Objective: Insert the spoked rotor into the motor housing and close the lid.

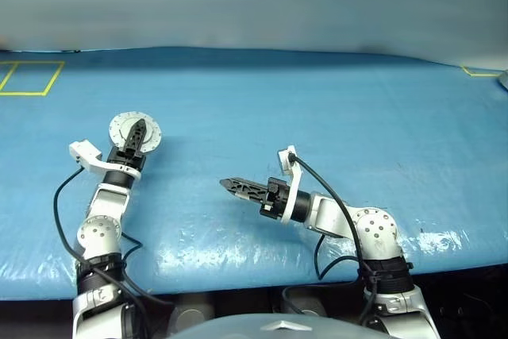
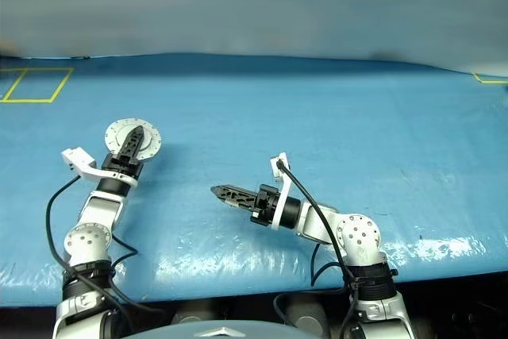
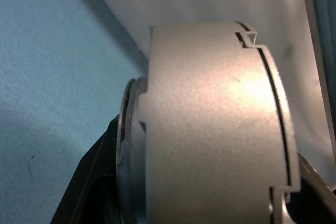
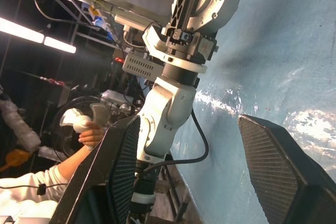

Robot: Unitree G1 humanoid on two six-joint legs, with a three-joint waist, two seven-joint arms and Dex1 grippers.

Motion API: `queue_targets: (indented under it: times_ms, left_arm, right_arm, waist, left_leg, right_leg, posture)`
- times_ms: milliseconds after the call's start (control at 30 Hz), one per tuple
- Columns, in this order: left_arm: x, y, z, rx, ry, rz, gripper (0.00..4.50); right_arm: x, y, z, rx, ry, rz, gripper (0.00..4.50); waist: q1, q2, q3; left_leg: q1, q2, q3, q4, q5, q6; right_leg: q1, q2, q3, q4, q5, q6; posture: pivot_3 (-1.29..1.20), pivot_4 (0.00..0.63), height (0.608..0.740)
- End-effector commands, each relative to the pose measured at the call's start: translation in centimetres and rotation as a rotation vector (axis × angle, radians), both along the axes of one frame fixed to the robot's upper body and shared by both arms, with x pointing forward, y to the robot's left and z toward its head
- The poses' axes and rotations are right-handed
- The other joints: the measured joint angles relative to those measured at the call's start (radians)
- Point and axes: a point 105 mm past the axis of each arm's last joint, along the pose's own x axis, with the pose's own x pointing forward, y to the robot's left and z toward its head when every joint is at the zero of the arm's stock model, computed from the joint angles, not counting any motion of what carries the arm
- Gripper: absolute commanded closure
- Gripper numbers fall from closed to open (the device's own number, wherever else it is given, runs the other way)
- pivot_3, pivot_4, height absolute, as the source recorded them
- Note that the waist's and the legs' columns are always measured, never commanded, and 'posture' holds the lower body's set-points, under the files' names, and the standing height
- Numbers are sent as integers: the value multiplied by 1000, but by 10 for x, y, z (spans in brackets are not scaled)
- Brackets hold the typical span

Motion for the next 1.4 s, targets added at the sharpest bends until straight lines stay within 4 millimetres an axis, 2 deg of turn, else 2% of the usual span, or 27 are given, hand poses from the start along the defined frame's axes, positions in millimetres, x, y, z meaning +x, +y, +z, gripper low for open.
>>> queue_targets:
  times_ms: [33, 133, 200, 300, 333, 433, 633, 700, 833, 900, 1000, 1067, 1133, 1233, 1300, 1333, 1400]
  left_arm:
    - [8, 8, 10, 32, -32, 87, 2091]
    - [6, 10, -4, 25, 7, 106, 2091]
    - [1, 16, -20, 32, 70, 140, 2091]
    - [-9, 22, -36, 46, 131, 165, 2091]
    - [-12, 24, -38, 51, 141, 168, 2091]
    - [-17, 26, -40, 53, 147, 168, 2091]
    - [-22, 33, -45, 70, 180, 190, 2091]
    - [-22, 35, -50, 51, 200, 205, 1367]
    - [-23, 36, -52, 83, 220, 209, 201]
    - [-26, 40, -52, 97, 234, 217, 24]
    - [-39, 61, -58, 137, 304, 277, 24]
    - [-53, 85, -58, 131, 314, 352, 24]
    - [-76, 119, -56, 134, 328, 478, 24]
    - [-100, 152, -54, 159, 359, 631, 24]
    - [-119, 178, -38, 169, 326, 718, 24]
    - [-124, 184, -29, 174, 304, 733, 24]
    - [-119, 178, 0, 229, 201, 675, 24]
  right_arm:
    - [-2, 0, 10, 24, -43, -7, 1362]
    - [-2, -2, 9, 20, -54, -25, 1362]
    - [4, -7, 6, -24, -80, -85, 1362]
    - [33, -34, -13, -217, -154, -348, 1362]
    - [38, -41, -15, -264, -194, -394, 1362]
    - [37, -45, -18, -315, -274, -413, 1362]
    - [27, -38, -25, -297, -254, -368, 1362]
    - [25, -34, -26, -300, -258, -347, 1362]
    - [23, -31, -27, -296, -257, -331, 1362]
    - [21, -29, -28, -300, -261, -312, 1362]
    - [19, -28, -32, -327, -262, -292, 1362]
    - [18, -28, -38, -362, -261, -283, 1362]
    - [17, -29, -43, -350, -232, -287, 1362]
    - [14, -28, -45, -347, -223, -284, 1362]
    - [13, -26, -48, -348, -219, -275, 1362]
    - [12, -26, -49, -348, -218, -273, 1362]
    - [12, -25, -47, -352, -241, -271, 1362]
  waist:
    - [-3, 0, 0]
    - [-8, 0, 0]
    - [-8, 0, 0]
    - [-6, 0, 0]
    - [-4, 0, 0]
    - [-4, 0, 0]
    - [-8, 0, 0]
    - [-8, 0, 0]
    - [-11, 1, -1]
    - [-13, 2, -1]
    - [-23, 1, -2]
    - [-33, 2, -2]
    - [-43, 1, -2]
    - [-45, 1, -2]
    - [-33, 0, -2]
    - [-29, -2, -2]
    - [-18, -5, -1]
  left_leg:
    - [0, 0, 0, 0, 0, 0]
    - [1, 0, 1, -1, 0, 0]
    - [0, 0, 1, -1, 0, 0]
    - [0, 0, 1, -1, 0, 0]
    - [0, 0, 1, -1, 0, 0]
    - [2, 0, 1, -1, 1, -1]
    - [4, 2, 0, -3, 3, -5]
    - [4, 2, 0, -3, 3, -5]
    - [6, 2, 0, -4, 5, -7]
    - [8, 3, 0, -5, 6, -7]
    - [11, 3, -3, -6, 7, -8]
    - [15, 3, -3, -9, 7, -8]
    - [18, 3, -3, -10, 7, -8]
    - [19, 5, -2, -13, 7, -8]
    - [18, 4, -2, -14, 7, -8]
    - [18, 4, -2, -13, 7, -8]
    - [17, 5, -2, -13, 8, -8]
  right_leg:
    - [0, 0, 0, 0, 0, 0]
    - [0, 0, 1, 0, 0, 0]
    - [-1, 0, 1, 0, 0, 0]
    - [-1, 0, 1, 0, 0, 0]
    - [-1, 0, 1, 0, 0, 0]
    - [0, 0, 1, 1, 0, 0]
    - [0, 2, 2, 2, 1, -1]
    - [0, 2, 2, 2, 1, -1]
    - [2, 2, 2, 3, 2, -3]
    - [2, 4, 2, 3, 3, -5]
    - [2, 9, 7, 3, 5, -9]
    - [3, 11, 11, 3, 4, -9]
    - [3, 13, 12, 4, 4, -11]
    - [1, 14, 14, 5, 3, -13]
    - [1, 14, 14, 5, 2, -13]
    - [0, 14, 14, 5, 2, -13]
    - [0, 13, 13, 4, 2, -13]
  posture:
    - [0, 150, 740]
    - [0, 150, 740]
    - [0, 150, 740]
    - [0, 150, 740]
    - [0, 150, 740]
    - [0, 150, 740]
    - [0, 150, 740]
    - [0, 150, 740]
    - [0, 150, 740]
    - [0, 150, 740]
    - [0, 150, 740]
    - [0, 150, 740]
    - [0, 150, 740]
    - [0, 150, 740]
    - [0, 150, 740]
    - [0, 150, 740]
    - [0, 150, 740]
